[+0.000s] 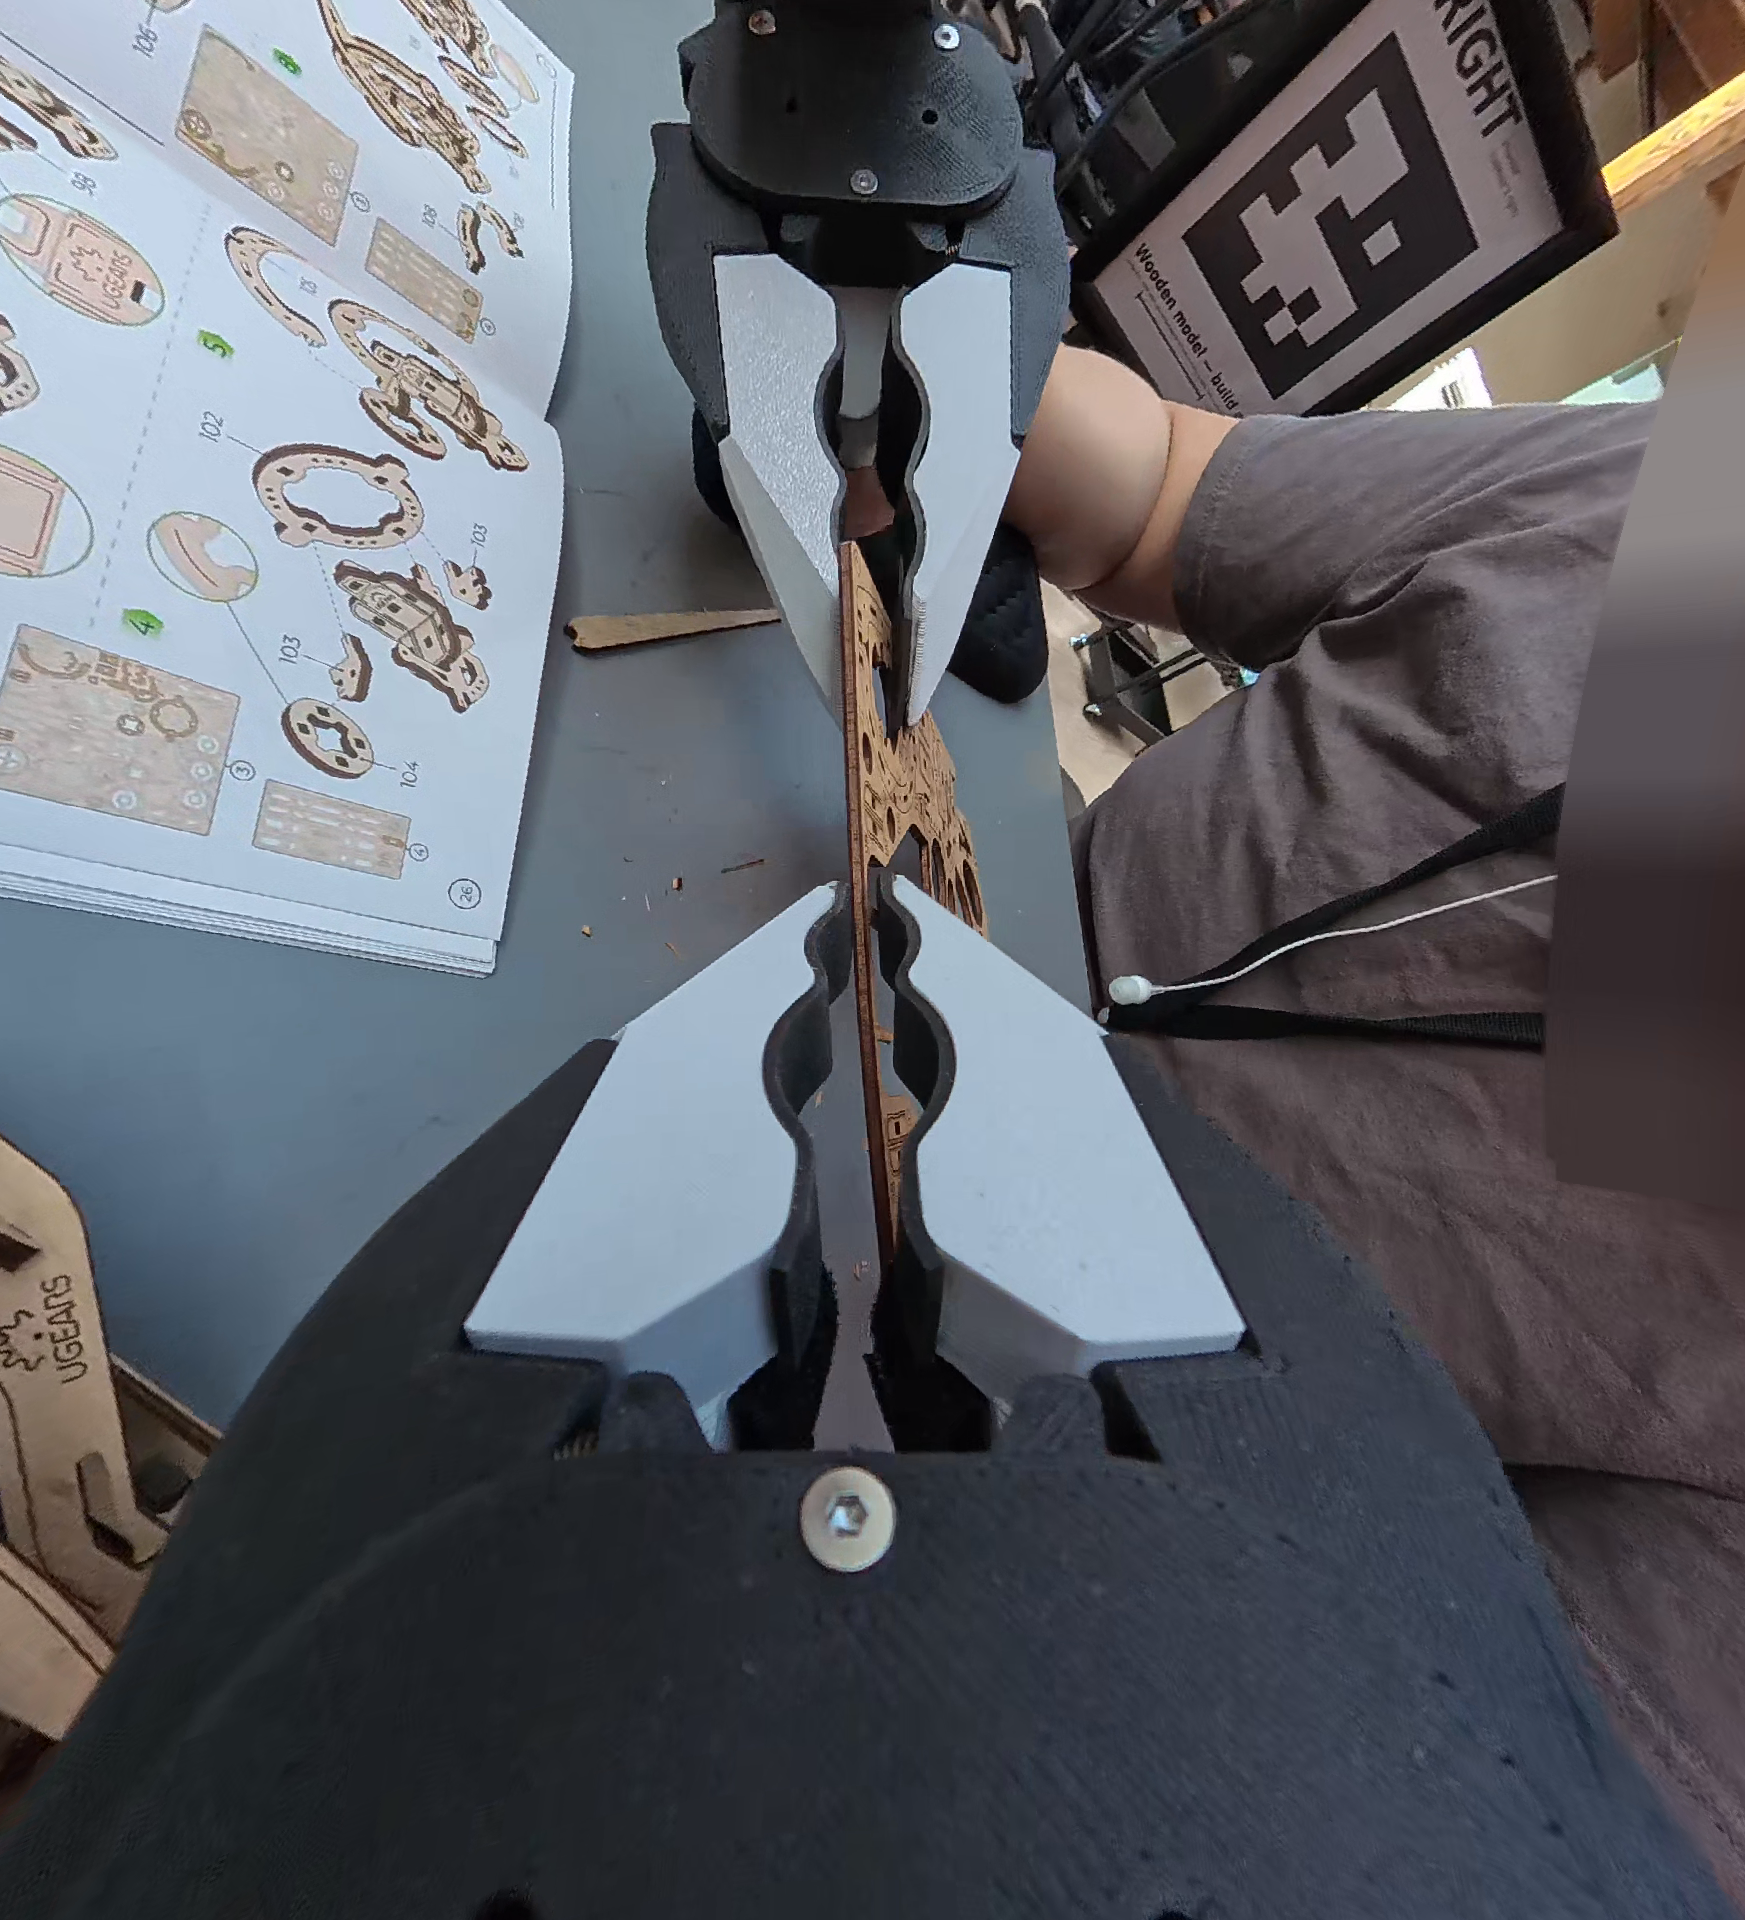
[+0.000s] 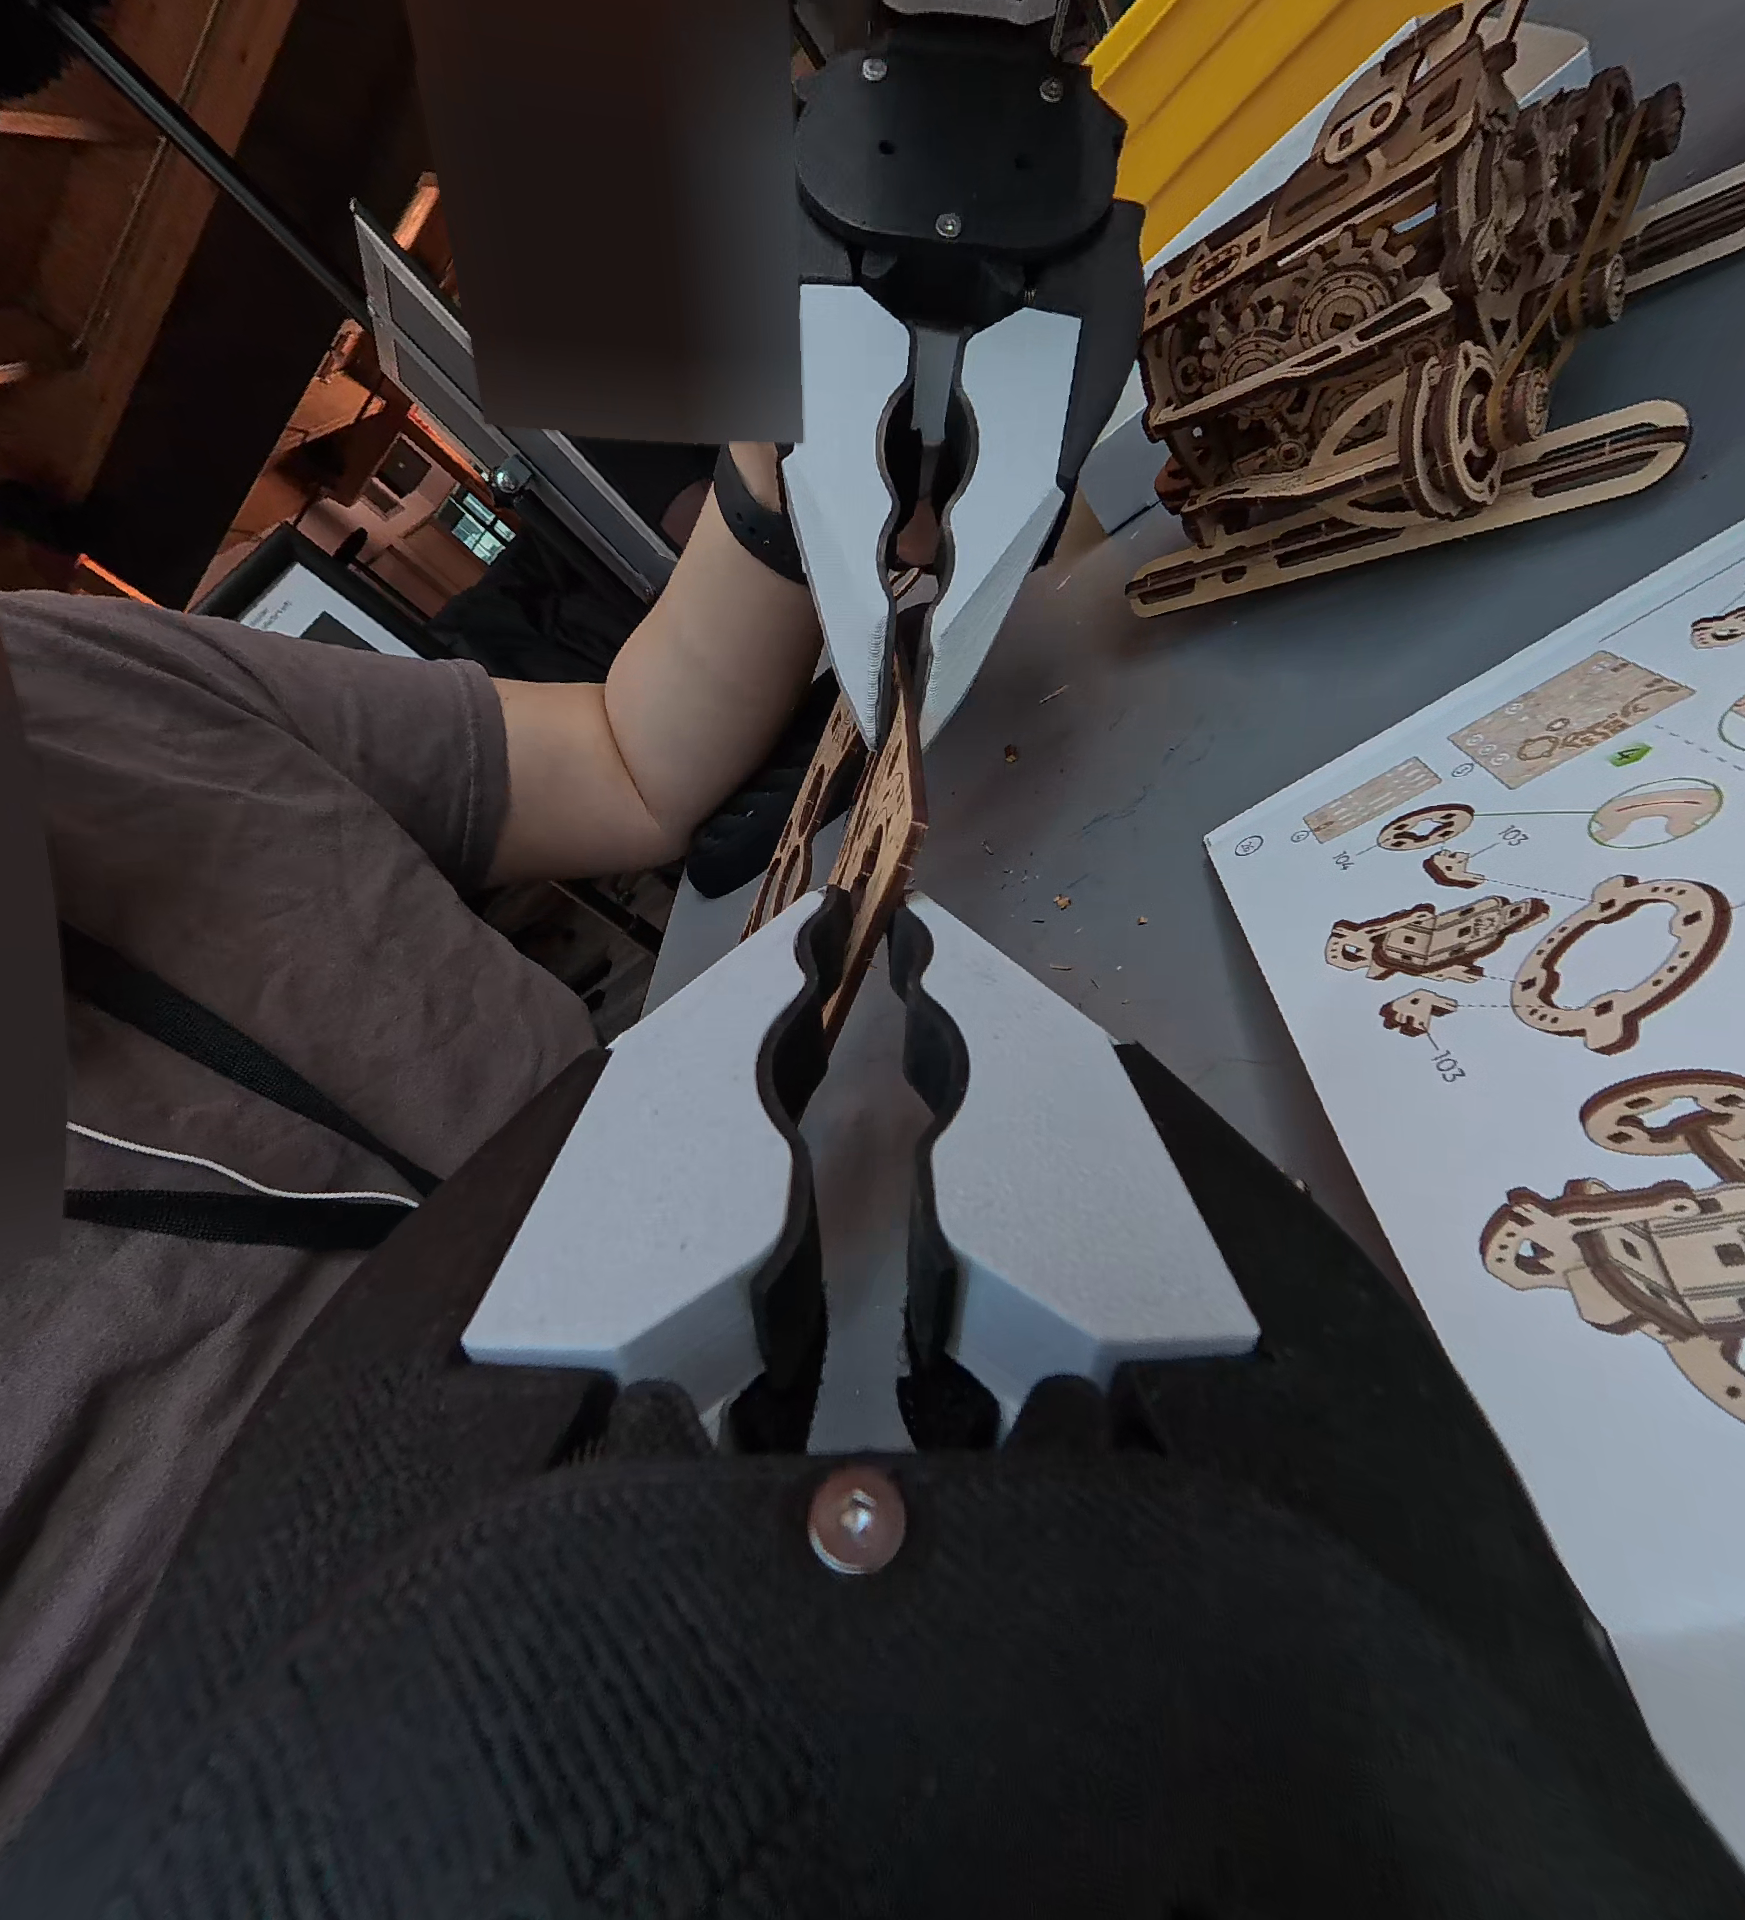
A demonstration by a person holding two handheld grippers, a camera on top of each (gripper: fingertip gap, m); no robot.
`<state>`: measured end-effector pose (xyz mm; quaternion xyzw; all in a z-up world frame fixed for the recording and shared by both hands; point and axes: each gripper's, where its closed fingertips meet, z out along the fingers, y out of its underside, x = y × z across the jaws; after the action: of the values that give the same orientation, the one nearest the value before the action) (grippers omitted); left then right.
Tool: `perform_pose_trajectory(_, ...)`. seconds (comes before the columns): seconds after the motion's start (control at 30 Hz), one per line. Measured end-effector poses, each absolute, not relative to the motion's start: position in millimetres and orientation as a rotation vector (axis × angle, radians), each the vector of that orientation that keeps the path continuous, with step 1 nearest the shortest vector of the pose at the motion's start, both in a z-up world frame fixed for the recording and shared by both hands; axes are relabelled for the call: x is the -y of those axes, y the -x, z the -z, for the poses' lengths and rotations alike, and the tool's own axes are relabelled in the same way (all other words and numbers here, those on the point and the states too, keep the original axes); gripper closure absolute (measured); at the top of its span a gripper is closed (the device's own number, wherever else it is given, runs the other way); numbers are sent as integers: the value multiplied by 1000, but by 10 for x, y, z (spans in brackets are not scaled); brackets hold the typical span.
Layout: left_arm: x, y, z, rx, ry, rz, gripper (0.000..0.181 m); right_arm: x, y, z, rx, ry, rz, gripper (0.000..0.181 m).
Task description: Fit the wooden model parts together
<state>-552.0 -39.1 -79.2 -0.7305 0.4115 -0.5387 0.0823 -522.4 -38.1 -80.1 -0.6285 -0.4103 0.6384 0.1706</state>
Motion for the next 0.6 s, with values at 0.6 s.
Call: perform_pose_trajectory(0.6, 397, 5606, 806, -1275, 2176, 1547, 179, 282, 5146, 882, 1038, 1945, -1788, 166)
